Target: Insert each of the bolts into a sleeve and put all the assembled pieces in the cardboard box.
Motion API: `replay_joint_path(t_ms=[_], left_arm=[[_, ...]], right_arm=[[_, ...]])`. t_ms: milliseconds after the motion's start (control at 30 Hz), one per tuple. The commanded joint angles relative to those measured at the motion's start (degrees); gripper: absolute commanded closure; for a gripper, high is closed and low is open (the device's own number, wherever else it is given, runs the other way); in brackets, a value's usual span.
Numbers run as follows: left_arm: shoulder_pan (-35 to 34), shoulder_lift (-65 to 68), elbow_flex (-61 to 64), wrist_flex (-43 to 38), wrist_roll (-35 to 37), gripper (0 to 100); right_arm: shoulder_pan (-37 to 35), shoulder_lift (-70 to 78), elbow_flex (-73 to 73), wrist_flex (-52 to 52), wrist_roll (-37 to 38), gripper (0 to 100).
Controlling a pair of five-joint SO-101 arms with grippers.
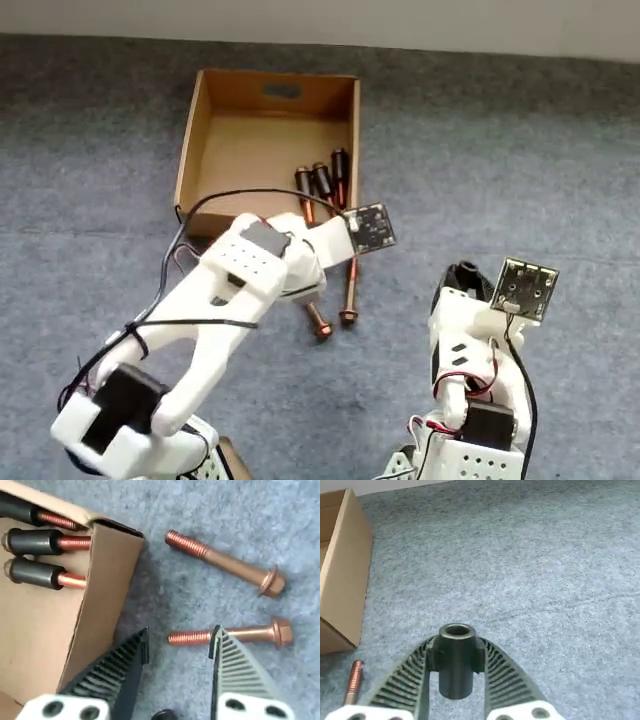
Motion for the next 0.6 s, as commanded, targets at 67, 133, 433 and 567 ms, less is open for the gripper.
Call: replay_joint_path(t_ms=[67, 133, 433, 567], left_arm=[[0.5, 7.0, -6.5, -0.8, 0.0, 79], [0.8, 9.6, -8.0, -0.8, 0.0, 79], [-2.2, 11.9, -8.5, -0.4, -0.4, 79], [-3.6, 11.8, -5.9, -0.4, -0.4, 79]], right_arm=[[0.6, -0.7, -0.8, 0.3, -0.7, 99.2], [0.6, -0.7, -0.8, 0.3, -0.7, 99.2], [0.5, -0.7, -0.7, 0.3, -0.7, 99.2], [0.5, -0.7, -0.7, 0.3, -0.7, 99.2]])
